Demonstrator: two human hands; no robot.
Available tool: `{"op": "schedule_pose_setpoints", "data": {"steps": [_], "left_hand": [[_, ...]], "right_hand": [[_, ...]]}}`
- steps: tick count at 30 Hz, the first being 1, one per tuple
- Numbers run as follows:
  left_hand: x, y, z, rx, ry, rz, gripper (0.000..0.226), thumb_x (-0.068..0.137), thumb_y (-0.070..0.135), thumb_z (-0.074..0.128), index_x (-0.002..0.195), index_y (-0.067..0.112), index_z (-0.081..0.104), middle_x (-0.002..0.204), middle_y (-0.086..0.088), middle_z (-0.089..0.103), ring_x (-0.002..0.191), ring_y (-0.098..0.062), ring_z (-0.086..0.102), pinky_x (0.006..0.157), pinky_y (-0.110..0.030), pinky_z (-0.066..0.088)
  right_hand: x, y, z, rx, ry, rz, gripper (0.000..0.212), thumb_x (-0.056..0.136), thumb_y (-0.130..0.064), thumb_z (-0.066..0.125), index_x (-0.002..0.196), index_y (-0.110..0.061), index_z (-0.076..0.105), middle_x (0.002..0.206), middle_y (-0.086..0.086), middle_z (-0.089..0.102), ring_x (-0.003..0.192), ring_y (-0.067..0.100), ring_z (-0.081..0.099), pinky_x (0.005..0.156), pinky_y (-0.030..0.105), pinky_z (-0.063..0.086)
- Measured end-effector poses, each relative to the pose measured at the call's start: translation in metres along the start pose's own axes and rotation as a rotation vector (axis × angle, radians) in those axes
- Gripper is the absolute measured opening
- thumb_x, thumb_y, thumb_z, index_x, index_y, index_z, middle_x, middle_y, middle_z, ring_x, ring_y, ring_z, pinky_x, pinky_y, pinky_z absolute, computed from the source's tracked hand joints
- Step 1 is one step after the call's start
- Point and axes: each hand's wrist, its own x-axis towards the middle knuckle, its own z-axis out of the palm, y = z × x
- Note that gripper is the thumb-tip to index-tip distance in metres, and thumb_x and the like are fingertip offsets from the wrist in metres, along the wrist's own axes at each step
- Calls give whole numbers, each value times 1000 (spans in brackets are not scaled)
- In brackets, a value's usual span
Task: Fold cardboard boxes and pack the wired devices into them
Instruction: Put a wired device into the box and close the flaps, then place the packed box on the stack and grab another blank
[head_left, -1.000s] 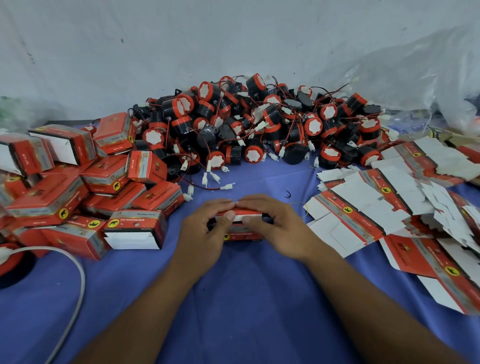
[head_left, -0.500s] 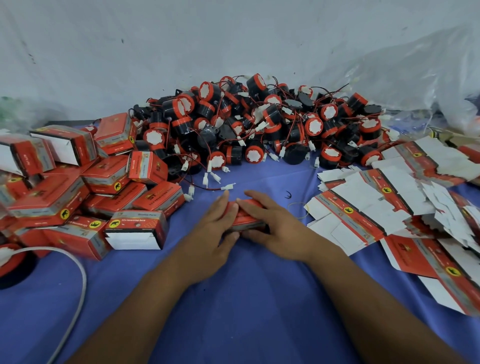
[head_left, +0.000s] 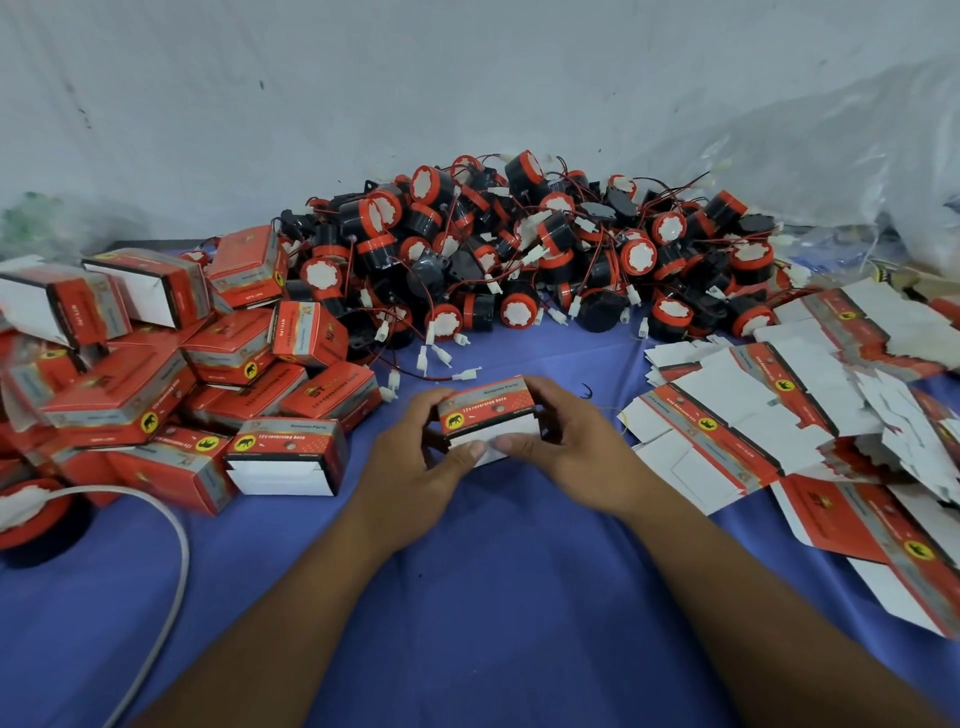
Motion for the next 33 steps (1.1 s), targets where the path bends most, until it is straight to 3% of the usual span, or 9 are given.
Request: {"op": "schedule_pose_setpoints", "data": {"steps": [5,11,16,20,24,26,28,31,33], "left_hand": [[-2,4,2,89,129,32,49,83,39,74,125,21,54,115,10,65,104,-4,61,85,-18,51],[11,20,-38,962,609,399,40,87,7,60,126,9,53,132,-20,52,109,-46,54,85,-50,41],[11,11,-83,1109,693,-32,43,74,3,51,117,6,49,138,-21,39,125,-44,34,93,-56,29],[11,1,-87,1108,577,-181,37,72,33,47,95,3,44,110,-25,47,110,-39,37,93,-60,30],[11,-2,-82,1135,593,-182,53,83,51,44,100,1,47,120,-27,46,119,-40,35,96,-62,28],[10,3,-74,1126,635,-48,53,87,47,47,114,1,50,134,-25,40,128,-42,33,98,-58,26],[9,13,-56,1015,594,234,35,88,32,50,105,2,55,123,-22,49,116,-42,45,92,-55,34],[2,23,-11,792,288,613,14,81,13,51,72,3,53,75,-12,52,70,-33,50,66,-48,42],[-5,22,12,711,37,685,12,79,7,55,68,3,53,68,-10,50,61,-31,47,58,-46,43]], "right_hand": [[0,10,1,-133,79,-59,51,94,-23,70,141,-25,51,127,-5,61,103,9,64,83,22,53],[-1,17,-2,-317,157,-23,47,96,-25,65,140,-24,50,128,-6,55,96,-1,61,73,11,47],[2,17,-6,-436,212,-11,35,97,-24,63,131,-19,58,122,-7,55,93,-1,60,72,10,42],[2,15,-9,-494,224,33,29,97,-24,61,125,-16,63,118,-6,54,94,8,60,82,27,51],[2,9,-27,-751,323,167,42,93,-29,64,131,-10,60,131,10,54,116,30,53,98,39,42],[0,5,-47,-996,409,354,57,90,-44,63,137,-14,51,141,15,46,128,40,41,104,46,35],[-6,4,-70,-1107,424,602,73,85,-56,63,143,-18,39,152,17,33,140,44,25,111,55,26],[-16,7,-99,-1086,304,866,90,79,-71,64,148,-23,33,160,15,23,148,44,13,115,61,19],[-18,9,-107,-1092,258,882,92,76,-75,65,146,-22,38,162,13,23,149,43,13,114,60,20]]}}
